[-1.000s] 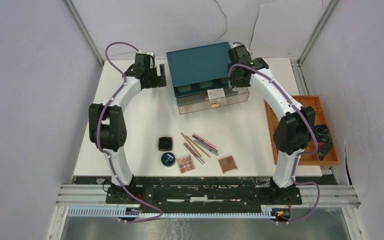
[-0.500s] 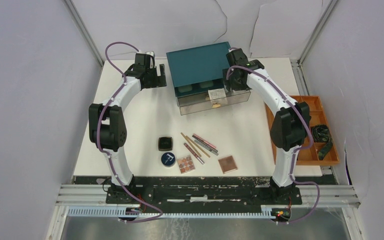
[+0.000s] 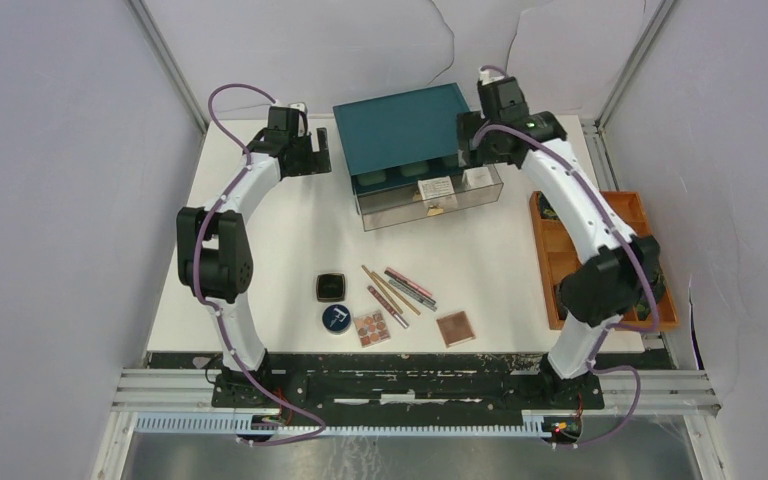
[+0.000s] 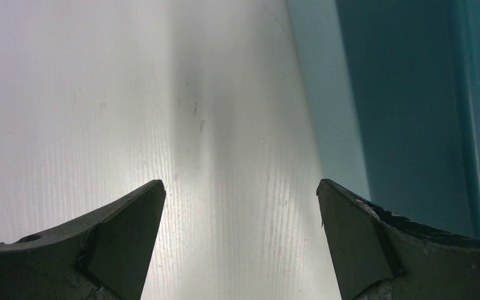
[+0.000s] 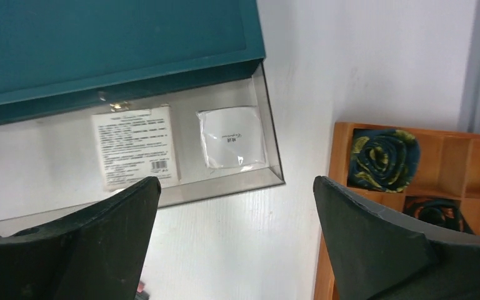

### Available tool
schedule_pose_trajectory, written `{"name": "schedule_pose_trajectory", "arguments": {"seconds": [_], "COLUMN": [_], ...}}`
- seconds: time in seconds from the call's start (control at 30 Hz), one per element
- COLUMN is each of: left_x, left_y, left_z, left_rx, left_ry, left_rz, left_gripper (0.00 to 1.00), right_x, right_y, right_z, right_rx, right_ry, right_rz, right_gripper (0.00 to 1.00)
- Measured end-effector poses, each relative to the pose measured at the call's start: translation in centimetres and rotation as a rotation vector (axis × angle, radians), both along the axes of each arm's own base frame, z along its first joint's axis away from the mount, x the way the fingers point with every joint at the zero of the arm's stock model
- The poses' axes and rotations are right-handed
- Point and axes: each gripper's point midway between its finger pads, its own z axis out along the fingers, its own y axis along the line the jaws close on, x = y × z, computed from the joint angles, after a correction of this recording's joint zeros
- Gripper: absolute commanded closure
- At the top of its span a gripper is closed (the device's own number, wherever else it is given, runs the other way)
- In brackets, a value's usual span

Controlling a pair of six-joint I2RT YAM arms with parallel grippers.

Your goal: Organize the makeup

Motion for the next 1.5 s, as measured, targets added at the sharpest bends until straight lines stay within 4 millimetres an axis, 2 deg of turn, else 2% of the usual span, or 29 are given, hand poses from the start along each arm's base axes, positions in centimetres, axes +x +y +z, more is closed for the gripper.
{"name": "schedule_pose_trajectory", "arguments": {"seconds": [0.13,0.17,0.2,0.23,0.3,0.4,0.47,0.53,0.57,0.63,0.83,1.13,1.5], "left_x": [0.0,0.0,0.0,0.0,0.0,0.0,0.0,0.0,0.0,0.0,0.1,0.0,0.0], "left_y": [0.1,0.1,0.1,0.1,0.1,0.1,0.1,0.1,0.1,0.1,0.1,0.0,0.0], "left_z": [0.0,0.0,0.0,0.0,0.0,0.0,0.0,-0.1,-0.1,-0.3,-0.9,-1.5,-2.2], "left_rx": [0.0,0.001,0.001,0.001,0.0,0.001,0.002,0.002,0.002,0.002,0.004,0.004,0.007], "left_ry": [0.0,0.0,0.0,0.0,0.0,0.0,0.001,0.002,0.003,0.006,0.019,0.031,0.045], "left_rz": [0.001,0.002,0.002,0.002,0.002,0.002,0.003,0.003,0.003,0.002,0.002,0.001,0.001], "left_gripper": [0.01,0.01,0.01,0.01,0.01,0.01,0.01,0.01,0.01,0.02,0.02,0.02,0.02], "right_x": [-2.7,-3.7,-5.4,-7.0,-11.1,-17.3,-21.3,-24.5,-25.8,-27.4,-28.9,-29.8,-30.0], "right_y": [-0.3,-0.6,-0.1,0.3,1.8,3.7,3.8,3.1,2.7,2.4,3.8,7.3,6.4], "right_z": [6.7,7.8,8.4,8.5,6.6,0.5,-4.7,-8.7,-10.1,-11.7,-13.7,-18.5,-20.5], "right_rx": [0.066,0.074,0.079,0.08,0.086,0.07,0.024,-0.026,-0.046,-0.057,0.005,0.006,-0.008], "right_ry": [-0.14,-0.164,-0.179,-0.18,-0.133,0.017,0.155,0.267,0.306,0.341,0.326,0.355,0.354], "right_rz": [0.02,0.02,0.04,0.057,0.117,0.199,0.224,0.224,0.22,0.213,0.202,0.228,0.177], "right_gripper": [0.0,0.0,0.0,0.0,0.0,0.0,0.0,0.0,0.0,0.0,0.0,0.0,0.0]}}
